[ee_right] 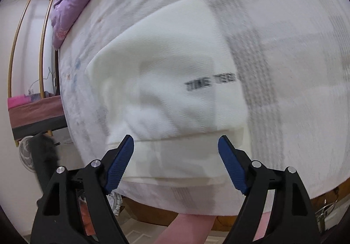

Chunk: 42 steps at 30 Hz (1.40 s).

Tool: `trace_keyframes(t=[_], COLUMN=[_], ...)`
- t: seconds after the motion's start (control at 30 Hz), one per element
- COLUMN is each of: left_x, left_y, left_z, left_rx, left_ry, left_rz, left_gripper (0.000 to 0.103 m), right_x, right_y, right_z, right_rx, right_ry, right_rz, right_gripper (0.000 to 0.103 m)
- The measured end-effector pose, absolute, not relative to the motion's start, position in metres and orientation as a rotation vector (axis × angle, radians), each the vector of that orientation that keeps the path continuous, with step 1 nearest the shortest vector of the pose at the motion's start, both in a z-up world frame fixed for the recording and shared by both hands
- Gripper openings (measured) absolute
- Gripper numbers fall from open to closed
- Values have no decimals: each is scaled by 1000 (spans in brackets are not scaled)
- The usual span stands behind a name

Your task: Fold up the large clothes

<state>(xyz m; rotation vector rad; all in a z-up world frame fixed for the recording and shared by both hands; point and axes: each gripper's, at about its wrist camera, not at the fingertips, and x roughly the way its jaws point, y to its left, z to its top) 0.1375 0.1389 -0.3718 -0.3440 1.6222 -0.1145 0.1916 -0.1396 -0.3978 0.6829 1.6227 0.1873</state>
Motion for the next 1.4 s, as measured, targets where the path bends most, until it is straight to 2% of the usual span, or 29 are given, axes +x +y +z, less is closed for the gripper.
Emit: trace_keyframes(t=[0.13,0.27,0.33,0.4,0.47,0.6,0.63,0.67,0.7,0.73,0.8,0.83,0.9,0.97,1.03,1.1,1.13,1.2,1.27,1.33,1.4], left_x=[131,132,137,142,148,147,147,145,142,140,138,139,143,148,156,164,169,175,187,195,201], left_y=[151,163,169,173,176,173,176,184,194,201,214,217,219,210,191,175,173,189,193,193,190], left_z=[-339,-372,-407,-445,-471,-460,-453,-444,-434,-425,-404,-396,-376,-369,-372,-394,-428,-471,-471,-450,-422], left_rx=[-274,-55,-19,-15,-60,12,1,-10,36,53,48,73,67,-35,-131,-69,49,-34,-34,-19,-7], left_ry=[1570,1611,1651,1708,1719,1711,1714,1722,1729,1721,1699,1686,1652,1633,1620,1621,1660,1708,1721,1729,1699], left_rz=[-86,48,81,86,87,19,11,29,98,120,159,194,193,102,-13,-19,78,126,124,116,85], left_gripper=[6,6,6,7,11,12,26,55,67,71,70,65,50,35,23,21,18,19,20,15,15], right_x=[194,202,204,203,203,220,223,224,225,225,227,228,232,232,229,228,230,234,238,242,248], right_y=[-136,-117,-104,-84,-74,-75,-72,-69,-68,-69,-78,-83,-92,-95,-92,-78,-72,-63,-55,-55,-63], right_z=[-391,-392,-400,-415,-434,-452,-446,-433,-423,-415,-396,-392,-389,-394,-405,-422,-433,-462,-474,-466,-447], right_rx=[668,603,560,432,334,377,353,309,291,287,306,315,299,299,352,300,290,330,328,323,348], right_ry=[1612,1606,1610,1608,1617,1697,1713,1706,1682,1659,1619,1606,1589,1600,1628,1655,1676,1690,1686,1716,1724], right_rz=[219,279,328,366,337,247,236,242,262,277,272,268,255,248,309,326,317,277,239,221,223], right_gripper=[76,75,65,47,45,45,45,47,47,47,47,47,43,30,25,23,23,25,25,24,24])
